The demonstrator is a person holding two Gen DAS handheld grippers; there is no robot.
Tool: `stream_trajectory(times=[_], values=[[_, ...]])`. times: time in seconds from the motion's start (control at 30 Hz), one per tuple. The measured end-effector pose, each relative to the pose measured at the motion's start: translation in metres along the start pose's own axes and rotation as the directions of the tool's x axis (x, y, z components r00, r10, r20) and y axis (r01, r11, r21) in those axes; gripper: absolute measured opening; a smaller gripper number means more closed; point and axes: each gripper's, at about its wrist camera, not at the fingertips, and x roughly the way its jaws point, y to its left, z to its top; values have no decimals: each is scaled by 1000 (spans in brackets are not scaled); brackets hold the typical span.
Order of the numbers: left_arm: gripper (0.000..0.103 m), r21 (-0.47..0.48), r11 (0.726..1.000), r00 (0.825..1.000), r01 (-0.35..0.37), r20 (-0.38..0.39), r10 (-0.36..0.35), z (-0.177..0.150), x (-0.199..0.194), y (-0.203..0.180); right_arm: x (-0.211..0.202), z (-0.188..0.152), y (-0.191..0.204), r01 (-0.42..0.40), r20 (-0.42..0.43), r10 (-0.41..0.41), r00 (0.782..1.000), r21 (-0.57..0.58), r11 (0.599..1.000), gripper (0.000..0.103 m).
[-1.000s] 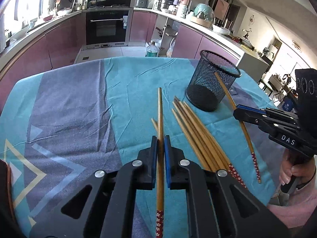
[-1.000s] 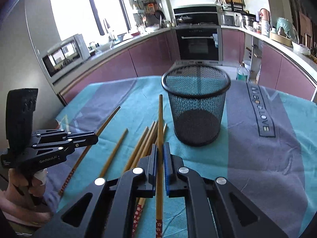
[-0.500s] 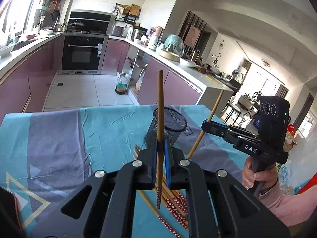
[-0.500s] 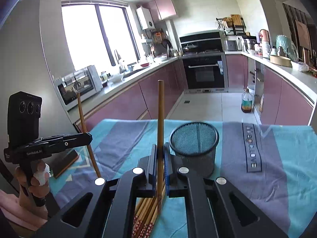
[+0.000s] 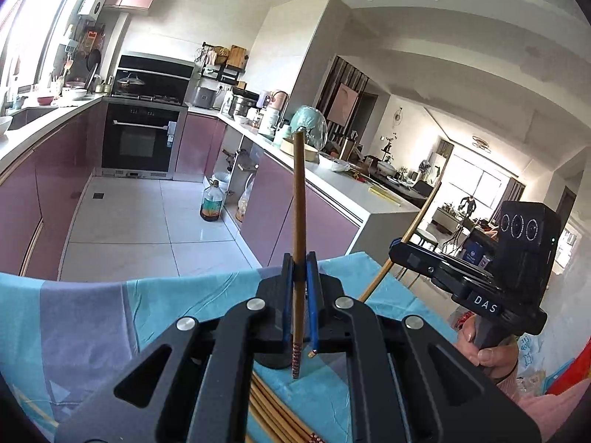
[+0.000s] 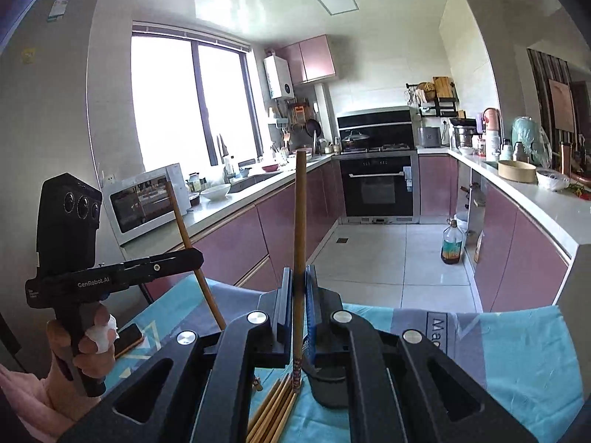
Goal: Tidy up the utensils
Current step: 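Lift the held chopsticks upright with both tools and carry them over the mesh cup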
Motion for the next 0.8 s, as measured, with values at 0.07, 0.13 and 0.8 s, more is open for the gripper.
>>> stream_trajectory(times=[0.07, 0.13, 0.8], values=[[7, 5, 1000, 1000, 3, 6, -3, 10, 7, -6, -1, 8, -3, 15, 26, -15, 1000, -14, 1000, 5], [7, 13, 1000, 1000, -1, 16, 1, 19, 14, -12, 1, 14, -9, 32, 42, -31, 999, -18, 999, 5], [8, 82, 995, 973, -58, -216, 74, -26, 164, 1, 94, -29, -40, 55, -264, -46, 964, 26, 998, 5]])
